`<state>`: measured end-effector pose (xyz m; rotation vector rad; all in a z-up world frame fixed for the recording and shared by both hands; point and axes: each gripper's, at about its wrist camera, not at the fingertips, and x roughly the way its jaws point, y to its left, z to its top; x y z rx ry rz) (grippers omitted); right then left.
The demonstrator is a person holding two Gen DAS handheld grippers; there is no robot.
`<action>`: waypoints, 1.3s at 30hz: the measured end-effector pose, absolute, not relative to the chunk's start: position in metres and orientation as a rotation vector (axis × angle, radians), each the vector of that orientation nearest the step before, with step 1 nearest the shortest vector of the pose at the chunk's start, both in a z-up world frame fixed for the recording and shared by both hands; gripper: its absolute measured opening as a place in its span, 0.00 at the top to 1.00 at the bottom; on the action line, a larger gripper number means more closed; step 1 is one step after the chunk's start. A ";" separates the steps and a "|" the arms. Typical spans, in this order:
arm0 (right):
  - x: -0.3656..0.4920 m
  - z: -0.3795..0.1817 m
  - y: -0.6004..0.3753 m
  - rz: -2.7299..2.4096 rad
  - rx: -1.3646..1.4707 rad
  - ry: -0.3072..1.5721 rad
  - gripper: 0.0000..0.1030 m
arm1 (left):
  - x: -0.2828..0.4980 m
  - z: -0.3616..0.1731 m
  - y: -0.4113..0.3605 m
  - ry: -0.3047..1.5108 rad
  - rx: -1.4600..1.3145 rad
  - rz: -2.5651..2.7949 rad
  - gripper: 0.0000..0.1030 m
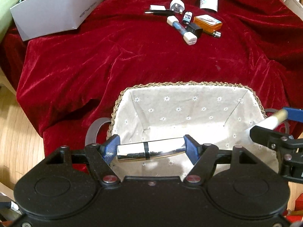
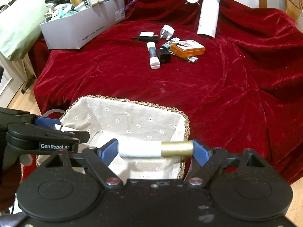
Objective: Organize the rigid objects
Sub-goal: 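Carry both items to the basket and open both tools to drop them, then withdraw both open tools from the basket toward the scattered items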
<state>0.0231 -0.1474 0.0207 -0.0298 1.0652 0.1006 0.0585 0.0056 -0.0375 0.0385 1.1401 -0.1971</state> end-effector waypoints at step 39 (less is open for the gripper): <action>0.036 0.012 -0.145 0.128 -0.025 1.129 0.22 | 0.062 -0.040 -0.004 1.166 0.085 -0.208 0.28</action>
